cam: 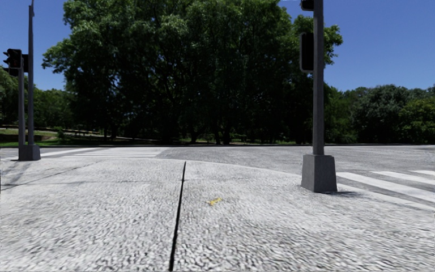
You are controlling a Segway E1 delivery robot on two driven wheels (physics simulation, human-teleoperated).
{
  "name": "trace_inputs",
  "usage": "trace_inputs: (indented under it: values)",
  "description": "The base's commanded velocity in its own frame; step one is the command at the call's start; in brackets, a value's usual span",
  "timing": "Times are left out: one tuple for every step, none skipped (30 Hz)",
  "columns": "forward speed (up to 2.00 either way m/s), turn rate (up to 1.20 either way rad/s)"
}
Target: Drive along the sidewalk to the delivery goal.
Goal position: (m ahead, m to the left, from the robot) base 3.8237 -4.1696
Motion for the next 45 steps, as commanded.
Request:
trace_inputs:
  values:
    - [1.23, -0.43]
    - [1.16, -0.43]
    - [1.14, -0.43]
    - [1.13, -0.43]
    - [1.13, -0.43]
    - [1.12, -0.43]
    - [1.12, -0.43]
    - [1.12, -0.43]
    - [1.12, -0.43]
    - [1.12, -0.43]
    - [1.12, -0.43]
    - [1.12, -0.43]
    - [1.12, -0.43]
    - [1.12, -0.43]
    - [1.12, -0.43]
    - [1.12, -0.43]
    - [1.12, -0.43]
    - [1.12, -0.43]
    - [1.12, -0.43]
    - [1.12, -0.43]
    - [1.12, -0.43]
    - [1.12, -0.43]
    - [1.12, -0.43]
    - [1.12, -0.43]
    - [1.12, -0.43]
    - [1.12, -0.43]
    - [1.12, -0.43]
    - [1.12, -0.43]
    - [1.12, -0.43]
    - [1.12, -0.46]
    - [1.12, -0.49]
    - [1.12, -0.49]
    - [1.12, -0.55]
    - [1.12, -0.61]
    - [1.12, -0.61]
    - [1.11, -0.69]
    - [1.07, -0.7]
    - [1.06, -0.7]
    - [1.06, -0.7]
    - [1.06, -0.71]
    - [1.06, -0.71]
    - [1.06, -0.71]
    - [1.06, -0.71]
    - [1.06, -0.71]
    - [1.06, -0.71]
